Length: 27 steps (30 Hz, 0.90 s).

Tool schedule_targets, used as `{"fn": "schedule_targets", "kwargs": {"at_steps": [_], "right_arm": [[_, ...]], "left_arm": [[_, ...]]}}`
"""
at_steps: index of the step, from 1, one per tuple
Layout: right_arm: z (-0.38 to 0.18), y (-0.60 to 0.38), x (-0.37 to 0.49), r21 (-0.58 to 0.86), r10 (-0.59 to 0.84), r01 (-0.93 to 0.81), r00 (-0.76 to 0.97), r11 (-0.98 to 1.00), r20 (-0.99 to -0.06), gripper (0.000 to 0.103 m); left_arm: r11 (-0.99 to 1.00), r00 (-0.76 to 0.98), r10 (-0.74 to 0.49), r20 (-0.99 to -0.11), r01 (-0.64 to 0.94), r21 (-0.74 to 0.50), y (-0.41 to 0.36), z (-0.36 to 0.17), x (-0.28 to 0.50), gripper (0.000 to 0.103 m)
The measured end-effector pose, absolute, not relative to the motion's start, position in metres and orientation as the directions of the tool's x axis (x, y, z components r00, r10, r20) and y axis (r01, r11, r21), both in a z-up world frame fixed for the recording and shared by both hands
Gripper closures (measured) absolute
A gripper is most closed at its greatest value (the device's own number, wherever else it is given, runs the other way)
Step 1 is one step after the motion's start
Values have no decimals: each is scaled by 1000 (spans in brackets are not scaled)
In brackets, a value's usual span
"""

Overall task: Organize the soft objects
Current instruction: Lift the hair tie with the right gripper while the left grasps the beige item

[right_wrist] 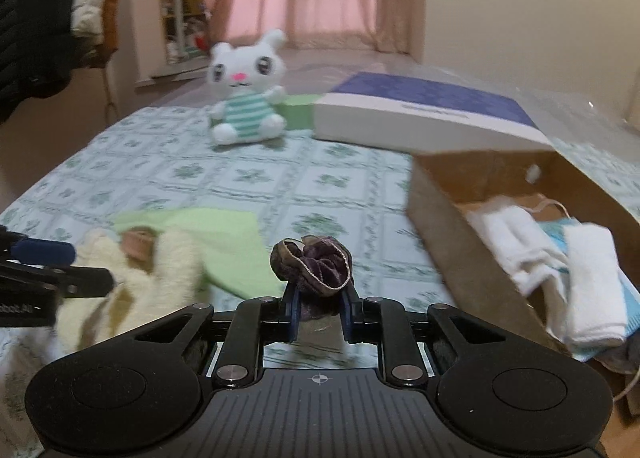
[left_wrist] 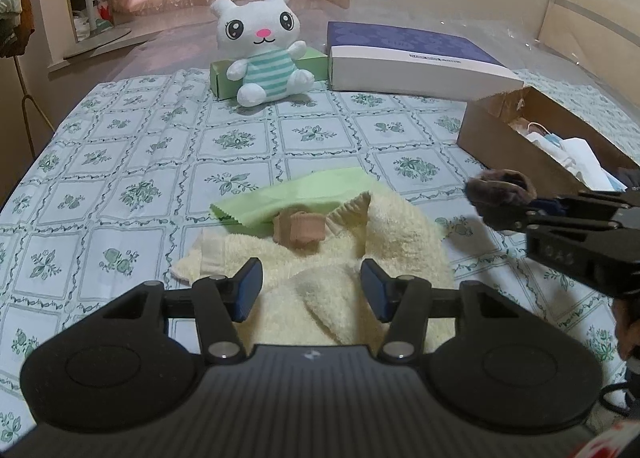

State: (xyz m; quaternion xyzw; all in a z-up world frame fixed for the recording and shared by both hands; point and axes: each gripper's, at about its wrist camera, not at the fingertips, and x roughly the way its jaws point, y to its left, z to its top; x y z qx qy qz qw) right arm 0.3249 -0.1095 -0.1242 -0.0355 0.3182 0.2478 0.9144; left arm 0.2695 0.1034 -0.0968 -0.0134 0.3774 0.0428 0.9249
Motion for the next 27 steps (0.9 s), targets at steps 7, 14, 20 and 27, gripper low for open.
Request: {"fn": "schedule_targets", "kwargs": {"at_steps": [7, 14, 20, 27], "right_arm": [[-130, -123, 338, 111, 405, -432, 681, 895, -611, 83], [-132, -123, 343, 122, 413, -434, 678, 893, -608, 83], [-131, -126, 340, 130, 418, -434, 677, 891, -606, 83], [-119, -133, 325, 158, 438, -435, 677, 887, -592, 83]], "left_arm": [[996, 714, 87, -694, -88, 35, 104, -107, 294, 57], [993, 707, 108, -699, -108, 44, 108, -118, 315, 71], [994, 715, 107, -691, -101, 50, 106, -118, 313, 90], [993, 738, 117, -665, -107, 56, 102, -104, 298, 93]]}}
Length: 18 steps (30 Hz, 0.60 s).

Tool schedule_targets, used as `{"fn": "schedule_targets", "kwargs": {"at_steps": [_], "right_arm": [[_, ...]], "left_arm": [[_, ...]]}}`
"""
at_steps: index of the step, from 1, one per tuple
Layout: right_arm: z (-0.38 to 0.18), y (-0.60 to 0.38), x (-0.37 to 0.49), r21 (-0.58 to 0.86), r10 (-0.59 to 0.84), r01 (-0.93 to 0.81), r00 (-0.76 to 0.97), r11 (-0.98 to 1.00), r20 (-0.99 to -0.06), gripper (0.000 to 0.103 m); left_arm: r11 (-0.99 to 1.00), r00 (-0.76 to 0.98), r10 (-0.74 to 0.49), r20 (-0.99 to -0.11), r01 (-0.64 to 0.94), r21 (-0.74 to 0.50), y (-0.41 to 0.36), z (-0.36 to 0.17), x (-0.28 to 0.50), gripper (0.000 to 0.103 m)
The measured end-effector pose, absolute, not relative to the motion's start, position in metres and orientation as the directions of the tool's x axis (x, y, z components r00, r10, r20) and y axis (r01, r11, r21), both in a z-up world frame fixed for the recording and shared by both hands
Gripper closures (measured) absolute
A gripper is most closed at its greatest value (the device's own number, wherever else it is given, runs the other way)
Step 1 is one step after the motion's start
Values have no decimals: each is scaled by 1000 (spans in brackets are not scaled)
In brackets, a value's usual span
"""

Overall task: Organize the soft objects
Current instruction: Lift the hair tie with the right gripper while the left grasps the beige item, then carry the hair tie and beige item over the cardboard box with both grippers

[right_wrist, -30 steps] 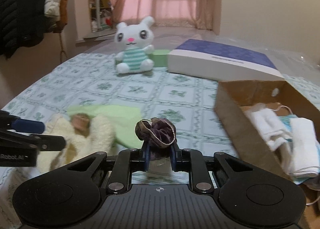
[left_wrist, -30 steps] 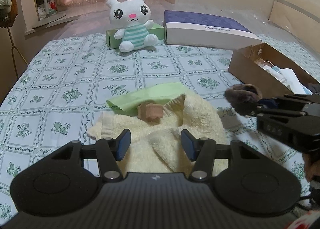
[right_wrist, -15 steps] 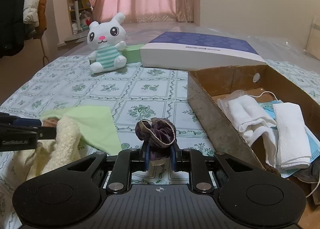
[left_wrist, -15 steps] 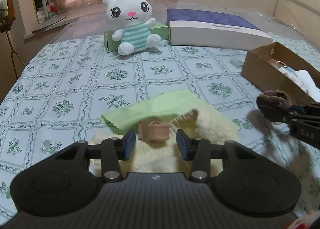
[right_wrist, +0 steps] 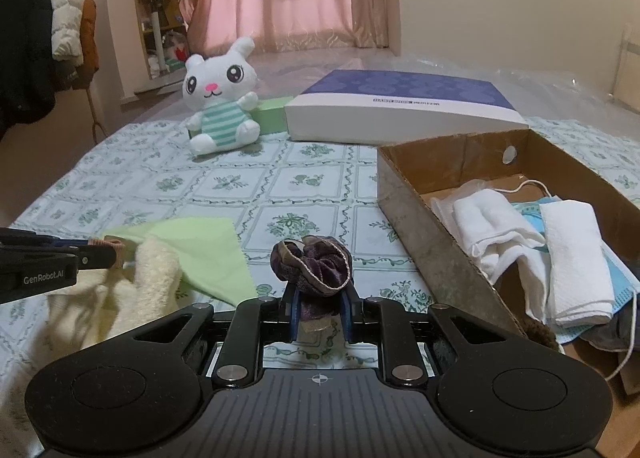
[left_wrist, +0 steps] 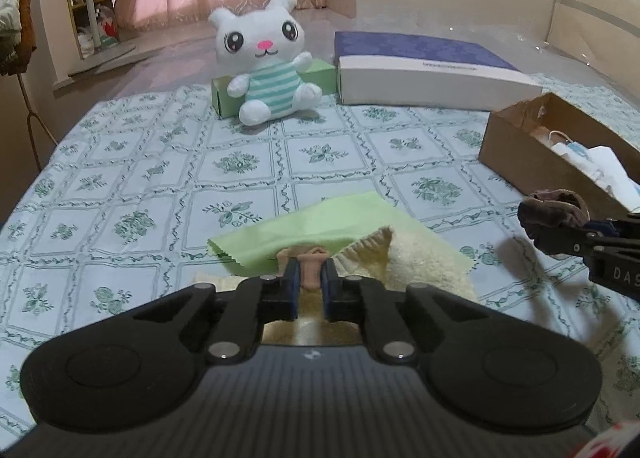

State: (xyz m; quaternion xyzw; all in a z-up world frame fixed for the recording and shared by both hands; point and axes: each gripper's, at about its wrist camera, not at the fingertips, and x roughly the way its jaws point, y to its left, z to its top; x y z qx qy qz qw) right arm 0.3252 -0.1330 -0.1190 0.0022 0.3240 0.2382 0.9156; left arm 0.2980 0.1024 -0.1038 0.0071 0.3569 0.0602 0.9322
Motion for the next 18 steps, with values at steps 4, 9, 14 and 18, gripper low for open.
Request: {"fn": "schedule_targets", "kwargs": {"at_steps": [4, 9, 14, 18], "right_arm": [[-109, -139, 315, 180, 448, -430, 678, 885, -583, 83], [-95, -149, 299, 194, 457, -428, 685, 883, -567, 83], [-81, -162, 282, 210, 464, -424, 692, 881, -553, 83], [-70, -175, 268, 215, 466, -420, 696, 881, -546, 83]], "left_arm": [[993, 751, 108, -652, -111, 36, 100, -90, 283, 93], [995, 762, 89, -641, -99, 20, 91, -73, 265, 93], [998, 771, 54, -635, -67, 3, 72, -58, 248, 93], [999, 779, 15, -627, -38, -23, 54, -47, 237, 93]]}}
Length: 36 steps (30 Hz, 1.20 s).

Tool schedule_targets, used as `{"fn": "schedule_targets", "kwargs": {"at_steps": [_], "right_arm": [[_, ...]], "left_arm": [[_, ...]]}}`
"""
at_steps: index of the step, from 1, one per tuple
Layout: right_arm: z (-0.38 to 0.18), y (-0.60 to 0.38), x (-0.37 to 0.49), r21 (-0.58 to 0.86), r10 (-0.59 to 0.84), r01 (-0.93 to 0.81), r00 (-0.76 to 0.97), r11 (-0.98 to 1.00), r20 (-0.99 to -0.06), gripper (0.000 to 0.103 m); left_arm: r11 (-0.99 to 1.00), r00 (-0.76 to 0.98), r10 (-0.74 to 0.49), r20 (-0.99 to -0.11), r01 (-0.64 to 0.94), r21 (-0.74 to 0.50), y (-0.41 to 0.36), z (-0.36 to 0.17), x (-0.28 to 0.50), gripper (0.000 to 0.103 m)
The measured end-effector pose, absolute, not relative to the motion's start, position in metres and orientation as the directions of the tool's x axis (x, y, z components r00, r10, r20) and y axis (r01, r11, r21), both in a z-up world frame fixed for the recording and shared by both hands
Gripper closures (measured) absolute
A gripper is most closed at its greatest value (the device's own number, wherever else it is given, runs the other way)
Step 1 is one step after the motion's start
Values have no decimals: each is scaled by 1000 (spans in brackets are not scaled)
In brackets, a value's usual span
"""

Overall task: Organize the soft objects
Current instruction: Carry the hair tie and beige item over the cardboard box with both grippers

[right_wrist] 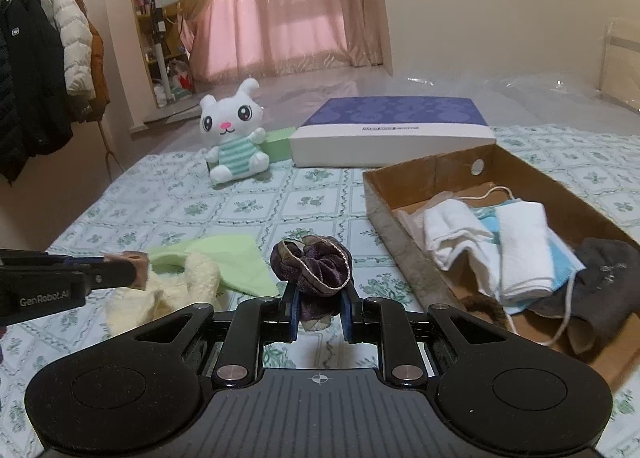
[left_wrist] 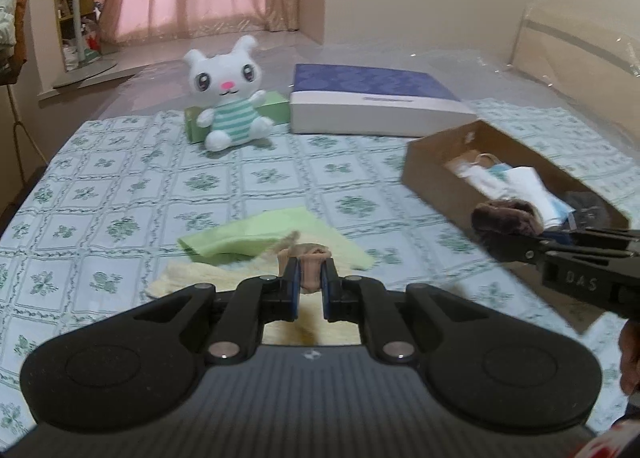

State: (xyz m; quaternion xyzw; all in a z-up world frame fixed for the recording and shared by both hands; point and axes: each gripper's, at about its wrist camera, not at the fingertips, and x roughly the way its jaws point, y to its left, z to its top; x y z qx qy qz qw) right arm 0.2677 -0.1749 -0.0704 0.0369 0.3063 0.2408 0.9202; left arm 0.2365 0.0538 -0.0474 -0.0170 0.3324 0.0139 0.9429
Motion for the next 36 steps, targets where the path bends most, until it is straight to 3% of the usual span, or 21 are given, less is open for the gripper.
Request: {"fn": "schedule_targets", "kwargs": {"at_steps": [36], "right_arm": [[-33, -319, 208, 233, 329, -238, 776, 943, -538, 83]], "left_arm": [[964, 750, -224, -623, 263, -31, -111, -15, 220, 93]]}}
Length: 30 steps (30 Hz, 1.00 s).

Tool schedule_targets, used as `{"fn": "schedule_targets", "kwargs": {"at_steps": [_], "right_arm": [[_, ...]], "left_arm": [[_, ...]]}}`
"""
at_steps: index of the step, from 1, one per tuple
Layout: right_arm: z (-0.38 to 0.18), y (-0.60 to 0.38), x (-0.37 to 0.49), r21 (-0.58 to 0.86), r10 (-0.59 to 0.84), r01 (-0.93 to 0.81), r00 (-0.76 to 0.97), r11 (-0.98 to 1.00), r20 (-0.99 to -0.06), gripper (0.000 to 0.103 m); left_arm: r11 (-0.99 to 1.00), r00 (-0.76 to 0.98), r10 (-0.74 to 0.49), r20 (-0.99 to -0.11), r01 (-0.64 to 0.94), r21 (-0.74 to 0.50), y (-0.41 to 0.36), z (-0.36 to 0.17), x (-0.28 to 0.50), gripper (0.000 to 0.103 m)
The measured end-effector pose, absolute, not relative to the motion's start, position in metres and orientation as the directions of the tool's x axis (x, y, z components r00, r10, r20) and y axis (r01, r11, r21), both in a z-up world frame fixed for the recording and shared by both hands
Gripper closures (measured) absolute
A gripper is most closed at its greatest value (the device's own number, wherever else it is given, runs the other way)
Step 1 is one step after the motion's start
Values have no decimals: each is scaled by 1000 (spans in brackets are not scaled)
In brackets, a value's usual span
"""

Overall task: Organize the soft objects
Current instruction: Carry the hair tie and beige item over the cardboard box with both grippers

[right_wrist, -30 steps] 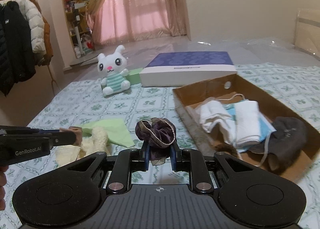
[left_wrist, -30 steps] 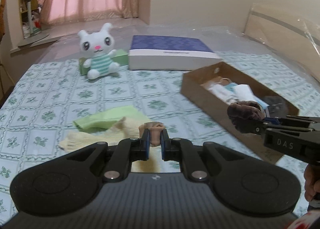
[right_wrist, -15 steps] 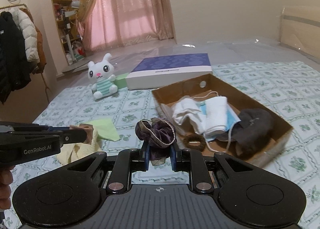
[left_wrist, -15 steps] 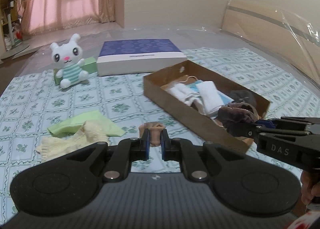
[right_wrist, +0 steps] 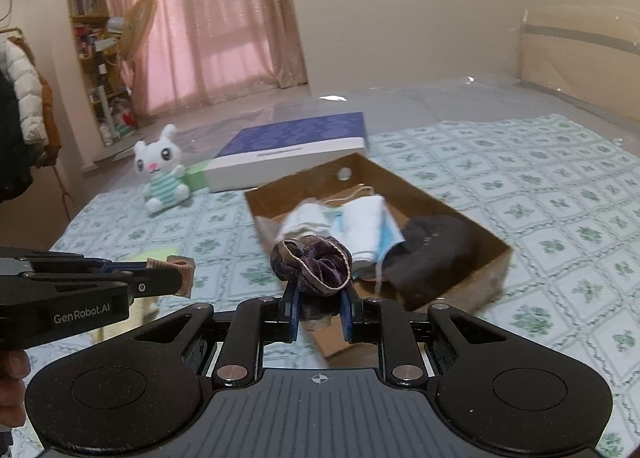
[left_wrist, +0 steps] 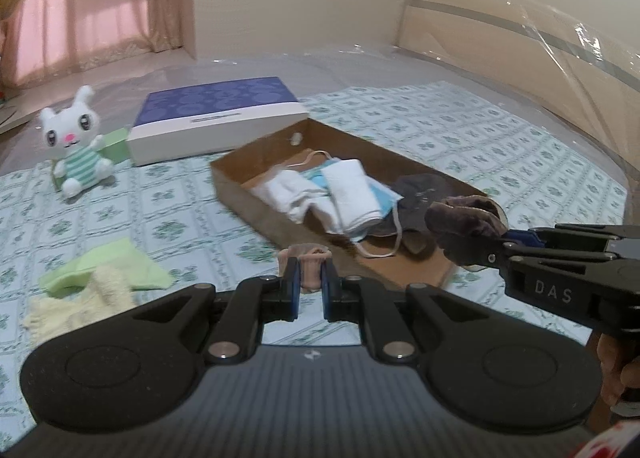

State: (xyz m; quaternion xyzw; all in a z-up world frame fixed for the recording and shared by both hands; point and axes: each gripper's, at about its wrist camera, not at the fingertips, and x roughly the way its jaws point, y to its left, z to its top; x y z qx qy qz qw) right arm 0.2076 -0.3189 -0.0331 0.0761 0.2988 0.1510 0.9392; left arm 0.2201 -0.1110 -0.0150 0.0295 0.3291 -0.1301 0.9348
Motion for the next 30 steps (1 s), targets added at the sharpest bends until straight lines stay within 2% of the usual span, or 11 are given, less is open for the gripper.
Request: {"fn": "schedule_targets", "kwargs": {"at_steps": [7, 18, 30], "right_arm": [[-39, -338, 225, 232, 301, -203, 776, 951, -554, 83], [-59, -341, 262, 223, 310, -219, 750, 950, -584, 83], [-88, -339, 294, 143, 309, -295, 656, 945, -689, 83]], "left_arm": [[947, 715, -277, -642, 317, -56, -141, -24, 244, 93], [935, 688, -294, -664, 350, -52, -167, -41, 291, 93], [915, 597, -298, -745, 401, -45, -181, -75, 328, 93]]}}
